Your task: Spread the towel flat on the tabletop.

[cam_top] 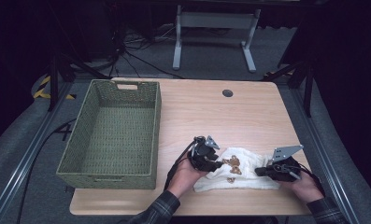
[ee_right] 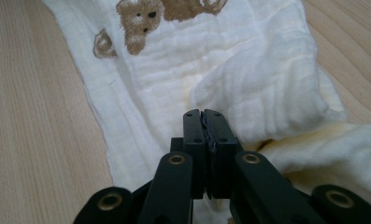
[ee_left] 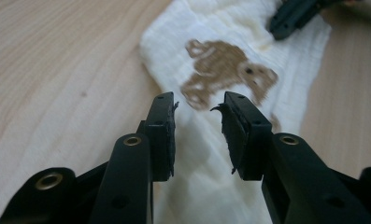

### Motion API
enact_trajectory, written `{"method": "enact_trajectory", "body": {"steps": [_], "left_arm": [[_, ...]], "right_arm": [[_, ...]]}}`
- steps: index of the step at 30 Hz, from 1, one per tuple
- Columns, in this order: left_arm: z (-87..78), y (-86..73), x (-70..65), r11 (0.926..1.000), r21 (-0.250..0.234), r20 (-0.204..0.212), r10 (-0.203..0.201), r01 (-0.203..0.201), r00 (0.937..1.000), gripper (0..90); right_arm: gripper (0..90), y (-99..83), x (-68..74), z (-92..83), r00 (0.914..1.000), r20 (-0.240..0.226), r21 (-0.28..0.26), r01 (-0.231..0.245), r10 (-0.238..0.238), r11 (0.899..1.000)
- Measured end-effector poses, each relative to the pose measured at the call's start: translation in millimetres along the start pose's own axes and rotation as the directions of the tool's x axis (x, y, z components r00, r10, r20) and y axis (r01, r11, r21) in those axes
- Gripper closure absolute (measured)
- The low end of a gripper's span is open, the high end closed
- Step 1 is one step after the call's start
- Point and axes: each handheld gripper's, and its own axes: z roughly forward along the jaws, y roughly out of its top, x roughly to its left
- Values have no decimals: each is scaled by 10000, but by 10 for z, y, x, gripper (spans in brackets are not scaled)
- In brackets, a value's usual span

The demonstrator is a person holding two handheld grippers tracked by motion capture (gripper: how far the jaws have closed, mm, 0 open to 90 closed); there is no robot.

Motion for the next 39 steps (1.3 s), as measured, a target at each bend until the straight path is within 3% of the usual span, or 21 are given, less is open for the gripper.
{"method": "enact_trajectory", "body": {"steps": [4, 7, 14, 22, 23, 27, 28, 29, 32, 33, 34, 37, 39], "left_arm": [[140, 90, 139, 9997, 144, -12, -191, 192, 9998, 647], [242, 125, 250, 9981, 83, 342, -616, 613, 9975, 654], [290, 133, 279, 9978, 199, 549, -638, 628, 9964, 880], [135, 211, 2, 9992, -296, 627, 276, -258, 9977, 894], [122, 229, -122, 9974, -338, 754, 658, -634, 9950, 894], [186, 222, -379, 9917, -152, 1007, 1287, -1278, 9866, 894], [186, 222, -379, 9917, -152, 1007, 1287, -1278, 9866, 894], [254, 201, -486, 9865, 163, 1281, 1594, -1628, 9789, 894], [339, 168, -578, 9807, 444, 1501, 1820, -1905, 9718, 893], [392, 146, -639, 9742, 669, 1691, 2020, -2157, 9647, 886], [398, 147, -654, 9727, 651, 1726, 2088, -2226, 9626, 870], [340, 174, -654, 9726, 492, 1631, 2168, -2274, 9625, 807], [246, 211, -630, 9742, 135, 1452, 2210, -2253, 9644, 792]], "right_arm": [[887, 1, 1, 5, 10000, -12, -3, 7, -7, 10000], [887, -1, 5, 6, 10000, 33, -13, 36, -36, 10000], [887, -3, 1, 5, 10000, -23, -13, 62, -62, 10000], [887, 0, 6, 8, 9999, 28, 7, 143, -143, 9999], [887, 1, 7, 8, 9999, 33, 15, 150, -150, 9999], [887, 0, 7, 7, 9998, 38, 29, 184, -185, 9998], [887, 1, 7, 7, 9998, 44, 32, 191, -192, 9998], [887, 1, 7, 7, 9998, 54, 31, 195, -195, 9998], [887, 1, 9, 8, 9998, 62, 28, 206, -206, 9998], [887, 1, 10, 8, 9997, 70, 28, 218, -218, 9998], [887, 1, 10, 8, 9997, 68, 26, 216, -217, 9998], [887, 1, 10, 8, 9997, 66, 24, 222, -222, 9998], [887, 0, 12, 7, 9998, 71, 39, 208, -209, 9998]]}}
